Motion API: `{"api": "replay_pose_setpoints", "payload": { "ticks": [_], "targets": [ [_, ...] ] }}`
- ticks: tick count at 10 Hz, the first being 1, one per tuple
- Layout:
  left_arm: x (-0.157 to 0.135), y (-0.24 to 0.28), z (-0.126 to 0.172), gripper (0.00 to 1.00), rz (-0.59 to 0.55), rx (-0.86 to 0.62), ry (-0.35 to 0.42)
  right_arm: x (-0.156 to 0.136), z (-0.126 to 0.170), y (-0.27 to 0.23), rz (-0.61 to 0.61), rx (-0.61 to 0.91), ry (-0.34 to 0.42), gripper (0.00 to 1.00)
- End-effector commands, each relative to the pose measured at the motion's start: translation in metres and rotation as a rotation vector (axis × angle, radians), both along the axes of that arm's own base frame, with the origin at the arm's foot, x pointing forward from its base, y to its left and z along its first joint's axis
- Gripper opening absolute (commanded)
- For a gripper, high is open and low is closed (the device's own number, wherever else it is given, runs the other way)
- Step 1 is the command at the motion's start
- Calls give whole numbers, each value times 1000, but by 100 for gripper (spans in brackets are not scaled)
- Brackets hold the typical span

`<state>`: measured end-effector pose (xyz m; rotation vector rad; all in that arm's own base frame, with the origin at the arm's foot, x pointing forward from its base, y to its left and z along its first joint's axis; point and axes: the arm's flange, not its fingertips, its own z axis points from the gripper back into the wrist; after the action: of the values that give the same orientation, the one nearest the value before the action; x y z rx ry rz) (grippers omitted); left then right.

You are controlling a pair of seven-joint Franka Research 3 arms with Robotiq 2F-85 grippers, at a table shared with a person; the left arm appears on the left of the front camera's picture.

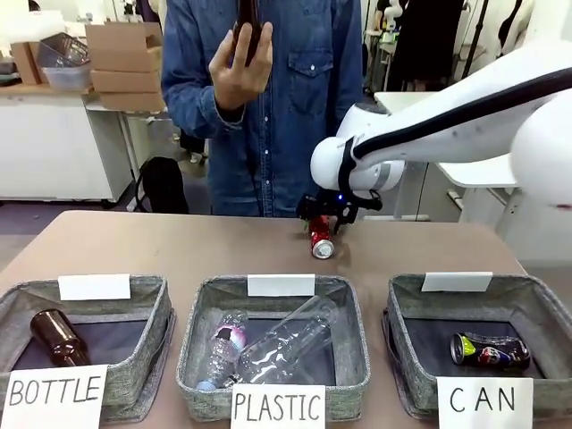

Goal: Sort the can waste into the basket.
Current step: Pick up the can waste from the table and place it in the right Fabric basket.

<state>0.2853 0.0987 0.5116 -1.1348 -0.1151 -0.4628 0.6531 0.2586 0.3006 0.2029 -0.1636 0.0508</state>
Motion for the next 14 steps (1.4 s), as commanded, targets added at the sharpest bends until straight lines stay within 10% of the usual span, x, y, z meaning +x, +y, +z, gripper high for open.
{"api": "replay_pose_setpoints", "payload": {
  "ticks": [1, 2, 3, 4, 5, 6, 7, 9, 12, 14],
  "targets": [
    [-1, -1, 0, 100, -6, -21, 1, 8, 4, 1, -52, -75, 12, 100],
    [-1, -1, 0, 100, -6, -21, 1, 6, 6, -1, -42, -79, 16, 100],
    [-1, -1, 0, 100, -6, -21, 1, 4, 7, -2, -33, -91, 23, 45],
    [-1, -1, 0, 100, -6, -21, 1, 3, 6, -3, -24, -88, 31, 40],
    [-1, -1, 0, 100, -6, -21, 1, 2, 5, -4, -24, -81, 37, 0],
    [-1, -1, 0, 100, -6, -21, 1, 1, 5, -6, -25, -73, 39, 0],
    [-1, -1, 0, 100, -6, -21, 1, 0, 5, -7, -25, -74, 41, 24],
    [-1, -1, 0, 100, -6, -21, 1, -2, 6, -9, -27, -73, 41, 0],
    [-1, -1, 0, 100, -6, -21, 1, -15, 23, -32, 71, 31, 118, 0],
    [-1, -1, 0, 100, -6, -21, 1, -63, 94, -80, 125, 68, 67, 0]
  ]
}}
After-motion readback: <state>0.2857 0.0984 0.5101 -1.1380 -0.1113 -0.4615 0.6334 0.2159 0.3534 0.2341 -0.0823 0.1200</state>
